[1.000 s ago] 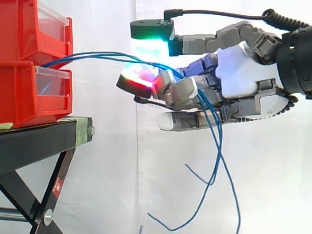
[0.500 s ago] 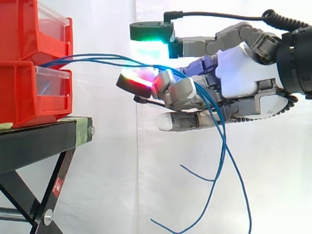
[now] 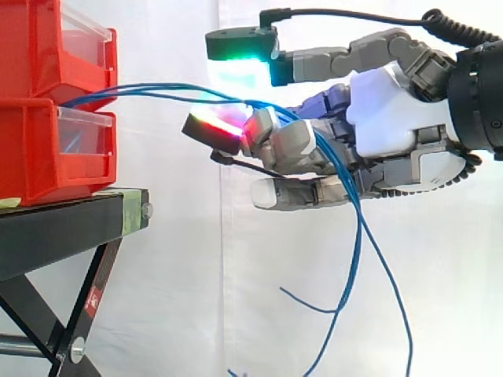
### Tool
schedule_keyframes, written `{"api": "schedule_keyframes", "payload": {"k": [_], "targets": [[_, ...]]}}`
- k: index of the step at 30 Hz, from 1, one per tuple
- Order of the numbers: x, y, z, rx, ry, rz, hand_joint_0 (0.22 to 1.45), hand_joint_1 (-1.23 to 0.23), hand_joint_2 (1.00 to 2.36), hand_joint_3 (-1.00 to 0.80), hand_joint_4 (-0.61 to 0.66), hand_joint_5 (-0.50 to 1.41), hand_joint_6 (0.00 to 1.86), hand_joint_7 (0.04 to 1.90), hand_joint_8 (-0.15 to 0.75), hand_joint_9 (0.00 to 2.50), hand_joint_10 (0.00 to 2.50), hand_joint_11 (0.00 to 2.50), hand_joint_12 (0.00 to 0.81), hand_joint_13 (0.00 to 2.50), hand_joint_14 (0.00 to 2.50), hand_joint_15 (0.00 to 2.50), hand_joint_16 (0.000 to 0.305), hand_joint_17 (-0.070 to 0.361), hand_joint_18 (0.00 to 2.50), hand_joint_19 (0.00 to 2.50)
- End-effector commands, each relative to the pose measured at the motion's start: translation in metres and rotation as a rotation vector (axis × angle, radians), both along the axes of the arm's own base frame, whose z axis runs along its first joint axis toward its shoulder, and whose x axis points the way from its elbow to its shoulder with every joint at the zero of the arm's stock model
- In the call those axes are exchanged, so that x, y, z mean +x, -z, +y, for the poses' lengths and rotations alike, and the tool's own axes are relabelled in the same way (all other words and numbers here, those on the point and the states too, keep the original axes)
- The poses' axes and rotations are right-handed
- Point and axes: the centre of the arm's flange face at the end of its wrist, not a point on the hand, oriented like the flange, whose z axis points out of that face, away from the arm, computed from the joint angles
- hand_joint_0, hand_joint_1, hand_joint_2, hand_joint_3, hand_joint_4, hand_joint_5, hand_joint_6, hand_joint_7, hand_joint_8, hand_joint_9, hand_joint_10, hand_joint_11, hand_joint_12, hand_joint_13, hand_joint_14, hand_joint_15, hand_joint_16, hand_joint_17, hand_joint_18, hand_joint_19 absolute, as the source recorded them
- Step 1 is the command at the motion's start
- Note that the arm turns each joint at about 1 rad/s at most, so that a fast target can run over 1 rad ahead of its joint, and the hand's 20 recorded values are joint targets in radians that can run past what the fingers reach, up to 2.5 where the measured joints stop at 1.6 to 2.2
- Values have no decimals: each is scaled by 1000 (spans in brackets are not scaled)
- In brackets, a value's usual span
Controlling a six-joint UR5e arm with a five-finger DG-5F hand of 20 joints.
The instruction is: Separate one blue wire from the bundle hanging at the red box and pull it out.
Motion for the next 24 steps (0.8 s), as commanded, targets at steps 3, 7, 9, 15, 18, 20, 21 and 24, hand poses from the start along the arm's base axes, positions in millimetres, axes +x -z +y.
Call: {"api": "schedule_keyframes", "payload": {"k": [3, 7, 9, 15, 18, 20, 21, 24], "targets": [[0, 0, 5, 9, -7, -3, 589, -534, 1016, -146, 198, -219, 874, 1015, 319, 1051, 114, 1638, 328, 1398, 8, 1528, 49, 111, 790, 678], [0, 0, 7, 9, -10, -3, 587, -495, 1014, -163, 210, -218, 875, 1003, 332, 1062, 116, 1626, 334, 1404, 8, 1528, 51, 114, 803, 680], [0, 0, 7, 9, -10, -3, 581, -475, 1015, -184, 208, -218, 868, 1015, 321, 1066, 51, 1671, 328, 1396, 8, 1527, 50, 113, 792, 688], [0, 0, 7, 9, -10, -3, 538, -476, 1012, -345, 201, -222, 847, 1042, 311, 1061, 0, 1702, 307, 1373, 9, 1543, 49, 110, 767, 703], [0, 1, 7, 8, -10, 0, 510, -490, 1007, -414, 205, -224, 844, 1029, 321, 1064, 7, 1687, 318, 1381, 7, 1535, 51, 114, 782, 694], [-1, 0, 6, 11, -10, -2, 497, -503, 1003, -461, 209, -225, 843, 1021, 322, 1058, 30, 1676, 329, 1388, 7, 1521, 52, 116, 790, 686], [-1, 1, 7, 10, -10, 0, 493, -513, 1000, -491, 211, -225, 842, 1018, 324, 1055, 22, 1664, 334, 1389, 8, 1518, 52, 117, 794, 686], [-1, 1, 6, 7, -9, 3, 479, -548, 1000, -500, 218, -228, 842, 1006, 332, 1043, 53, 1636, 332, 1384, 8, 1506, 53, 120, 801, 671]]}}
